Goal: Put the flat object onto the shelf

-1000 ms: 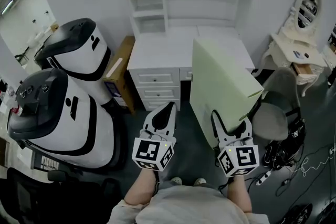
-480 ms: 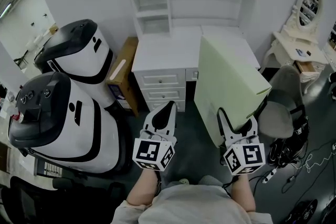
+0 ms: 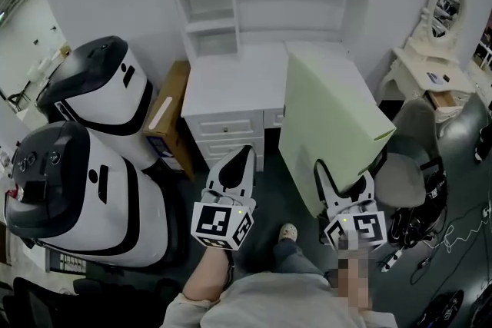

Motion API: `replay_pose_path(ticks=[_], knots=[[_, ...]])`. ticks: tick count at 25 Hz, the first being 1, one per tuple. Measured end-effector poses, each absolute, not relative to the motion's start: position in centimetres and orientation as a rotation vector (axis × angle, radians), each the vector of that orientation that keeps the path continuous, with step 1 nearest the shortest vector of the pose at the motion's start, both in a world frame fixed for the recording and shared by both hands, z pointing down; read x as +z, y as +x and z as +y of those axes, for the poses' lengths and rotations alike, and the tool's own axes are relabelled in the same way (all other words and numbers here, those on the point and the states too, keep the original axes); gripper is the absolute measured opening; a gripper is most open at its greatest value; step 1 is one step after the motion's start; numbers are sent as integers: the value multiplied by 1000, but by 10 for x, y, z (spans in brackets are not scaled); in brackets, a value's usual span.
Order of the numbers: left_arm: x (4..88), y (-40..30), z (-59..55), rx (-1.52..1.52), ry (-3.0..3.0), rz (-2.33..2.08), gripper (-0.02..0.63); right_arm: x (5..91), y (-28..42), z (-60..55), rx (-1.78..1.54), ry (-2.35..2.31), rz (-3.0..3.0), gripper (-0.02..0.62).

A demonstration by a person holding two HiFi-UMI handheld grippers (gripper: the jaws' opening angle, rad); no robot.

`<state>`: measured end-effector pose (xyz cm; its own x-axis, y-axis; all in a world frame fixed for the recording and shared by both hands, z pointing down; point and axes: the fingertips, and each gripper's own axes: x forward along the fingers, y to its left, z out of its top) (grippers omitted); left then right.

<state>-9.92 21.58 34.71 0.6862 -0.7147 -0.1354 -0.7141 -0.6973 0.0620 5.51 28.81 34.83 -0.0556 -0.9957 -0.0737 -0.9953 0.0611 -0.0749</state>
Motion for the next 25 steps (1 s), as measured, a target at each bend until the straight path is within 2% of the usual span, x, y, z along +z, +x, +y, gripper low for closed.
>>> replay_pose_path(ticks=[17, 25], knots=[[322, 1, 67, -223, 2894, -1369, 15, 330, 164, 122, 49, -1992, 2271, 284], [326, 22, 30, -218, 2883, -1382, 15, 329, 185, 76, 68, -1963, 2305, 284]])
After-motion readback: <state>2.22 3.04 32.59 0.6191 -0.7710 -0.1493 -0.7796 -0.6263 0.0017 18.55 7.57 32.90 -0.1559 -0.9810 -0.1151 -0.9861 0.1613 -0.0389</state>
